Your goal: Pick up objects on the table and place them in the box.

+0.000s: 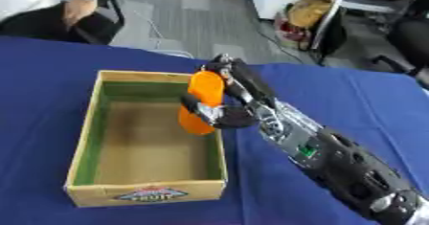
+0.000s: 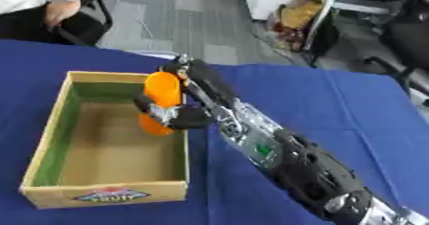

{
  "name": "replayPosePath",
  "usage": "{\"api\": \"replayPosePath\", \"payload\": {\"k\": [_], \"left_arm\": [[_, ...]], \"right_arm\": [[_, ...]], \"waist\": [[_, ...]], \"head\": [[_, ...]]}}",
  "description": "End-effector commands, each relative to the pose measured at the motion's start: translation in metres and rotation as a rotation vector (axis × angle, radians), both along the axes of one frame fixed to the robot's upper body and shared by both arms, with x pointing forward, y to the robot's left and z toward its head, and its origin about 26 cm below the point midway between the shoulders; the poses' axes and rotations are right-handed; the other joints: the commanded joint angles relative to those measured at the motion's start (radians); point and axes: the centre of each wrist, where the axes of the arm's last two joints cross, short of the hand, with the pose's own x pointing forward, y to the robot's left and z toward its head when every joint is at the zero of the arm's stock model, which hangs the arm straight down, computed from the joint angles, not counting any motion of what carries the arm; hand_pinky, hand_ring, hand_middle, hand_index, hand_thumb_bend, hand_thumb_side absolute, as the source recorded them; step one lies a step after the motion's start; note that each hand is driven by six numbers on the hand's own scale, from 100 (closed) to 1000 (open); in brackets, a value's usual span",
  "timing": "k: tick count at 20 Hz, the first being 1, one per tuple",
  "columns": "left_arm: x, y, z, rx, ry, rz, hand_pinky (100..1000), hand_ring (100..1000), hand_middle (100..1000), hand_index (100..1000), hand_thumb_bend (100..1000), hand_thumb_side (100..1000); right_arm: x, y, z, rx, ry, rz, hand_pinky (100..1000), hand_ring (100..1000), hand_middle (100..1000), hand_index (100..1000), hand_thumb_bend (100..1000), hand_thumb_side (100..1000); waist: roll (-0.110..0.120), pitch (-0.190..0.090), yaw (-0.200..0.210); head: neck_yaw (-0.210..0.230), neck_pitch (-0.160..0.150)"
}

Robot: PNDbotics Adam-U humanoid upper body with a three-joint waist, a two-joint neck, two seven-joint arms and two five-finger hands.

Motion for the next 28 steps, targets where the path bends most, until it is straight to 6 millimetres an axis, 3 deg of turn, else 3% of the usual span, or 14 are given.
{"api": "replayPosePath", "payload": {"k": [1,4,5,6,7,8,9,10,12,16,22,23,24,28], "left_arm": [[-0.005,-0.003,0.009,-0.009,-0.033,-0.018,719,672,723,703,131,847],[-0.005,-0.005,0.010,-0.008,-0.035,-0.020,718,672,722,703,131,848],[-0.005,-0.005,0.010,-0.007,-0.036,-0.020,718,672,722,703,131,848],[-0.005,-0.005,0.010,-0.007,-0.037,-0.020,718,672,721,704,131,848],[-0.005,-0.005,0.011,-0.007,-0.037,-0.019,718,672,721,704,131,848],[-0.005,-0.005,0.011,-0.007,-0.037,-0.020,718,672,721,704,131,848],[-0.005,-0.005,0.011,-0.006,-0.037,-0.020,718,672,721,704,131,848],[-0.005,-0.005,0.011,-0.006,-0.037,-0.019,718,672,721,704,131,848],[-0.005,-0.005,0.011,-0.004,-0.037,-0.018,718,672,721,704,131,849],[-0.005,-0.005,0.011,-0.004,-0.039,-0.018,718,672,721,703,131,849],[-0.005,-0.003,0.010,-0.002,-0.040,-0.008,718,672,721,702,130,850],[-0.004,-0.001,0.010,0.001,-0.040,0.001,718,672,721,702,147,853],[-0.004,0.000,0.010,0.002,-0.040,0.009,718,672,721,701,129,850],[0.000,0.016,0.003,0.018,-0.034,0.085,717,672,721,697,125,853]], "right_arm": [[0.001,-0.012,0.015,-0.008,-0.040,-0.034,100,100,100,202,100,874],[0.002,-0.016,0.014,0.018,-0.041,-0.047,100,100,158,354,340,974],[0.002,-0.017,0.014,0.022,-0.041,-0.048,100,100,134,334,328,971],[0.003,-0.019,0.012,0.020,-0.035,-0.054,100,276,463,595,561,1000],[0.004,-0.020,0.011,0.013,-0.025,-0.064,100,372,540,667,597,1000],[0.004,-0.022,0.010,0.006,-0.014,-0.076,339,510,660,759,646,1000],[0.005,-0.023,0.009,0.002,-0.006,-0.086,338,530,674,770,649,1000],[0.006,-0.024,0.008,0.000,-0.002,-0.091,619,692,777,858,683,1000],[0.006,-0.024,0.007,-0.006,0.001,-0.095,734,760,811,894,711,1000],[0.007,-0.024,0.005,-0.025,0.010,-0.092,813,814,864,935,733,1000],[0.005,-0.023,0.003,-0.009,0.017,-0.073,800,804,866,923,726,1000],[0.001,-0.020,0.002,0.006,0.011,-0.053,800,804,863,923,571,1000],[-0.003,-0.018,0.002,0.023,0.006,-0.034,780,785,849,907,711,1000],[-0.033,0.001,-0.014,0.110,0.019,0.057,734,737,819,870,696,1000]], "waist": [[0.002,-0.014,0.006],[-0.005,-0.012,0.012],[-0.006,-0.011,0.014],[-0.008,-0.010,0.014],[-0.008,-0.010,0.015],[-0.009,-0.010,0.015],[-0.008,-0.010,0.015],[-0.008,-0.010,0.014],[-0.007,-0.010,0.013],[-0.005,-0.010,0.012],[-0.005,-0.010,0.000],[-0.004,-0.010,-0.008],[-0.004,-0.011,-0.016],[0.003,-0.023,-0.073]], "head": [[-0.018,-0.024],[-0.017,-0.032],[-0.016,-0.033],[-0.014,-0.034],[-0.012,-0.034],[-0.009,-0.035],[-0.007,-0.036],[-0.004,-0.037],[-0.001,-0.039],[0.002,-0.039],[0.003,-0.038],[0.008,-0.038],[0.013,-0.039],[0.044,-0.036]]}}
